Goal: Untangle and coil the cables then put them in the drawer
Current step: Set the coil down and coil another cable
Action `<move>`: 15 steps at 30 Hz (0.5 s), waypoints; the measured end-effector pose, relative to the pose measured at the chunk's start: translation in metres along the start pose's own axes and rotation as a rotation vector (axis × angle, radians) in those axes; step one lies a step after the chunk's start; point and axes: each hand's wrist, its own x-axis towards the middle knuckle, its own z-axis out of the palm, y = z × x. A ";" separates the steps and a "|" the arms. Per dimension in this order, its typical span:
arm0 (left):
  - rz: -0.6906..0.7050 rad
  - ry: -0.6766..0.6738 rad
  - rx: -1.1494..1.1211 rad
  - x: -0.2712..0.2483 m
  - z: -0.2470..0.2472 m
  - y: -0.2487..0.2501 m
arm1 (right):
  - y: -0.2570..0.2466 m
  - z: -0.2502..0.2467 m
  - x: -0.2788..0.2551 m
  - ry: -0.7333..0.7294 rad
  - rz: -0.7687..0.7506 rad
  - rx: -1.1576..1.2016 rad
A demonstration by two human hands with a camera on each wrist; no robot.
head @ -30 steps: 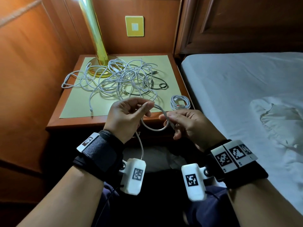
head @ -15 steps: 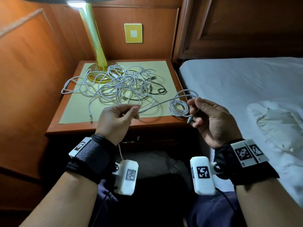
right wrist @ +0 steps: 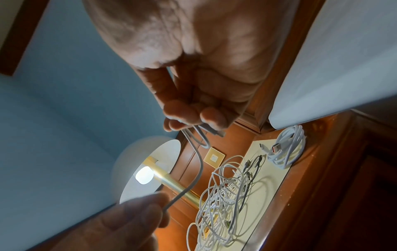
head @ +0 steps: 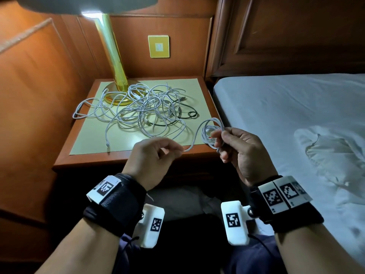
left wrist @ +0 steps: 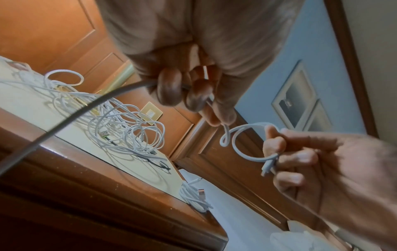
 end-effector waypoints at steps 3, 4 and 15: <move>0.014 -0.088 -0.142 -0.003 0.004 0.003 | 0.004 0.003 -0.002 -0.028 -0.060 -0.140; 0.013 -0.103 -0.205 -0.004 0.006 0.005 | 0.005 0.005 -0.002 -0.042 -0.082 -0.190; 0.029 -0.054 -0.333 -0.004 0.012 0.009 | 0.013 0.021 -0.007 -0.143 0.018 -0.291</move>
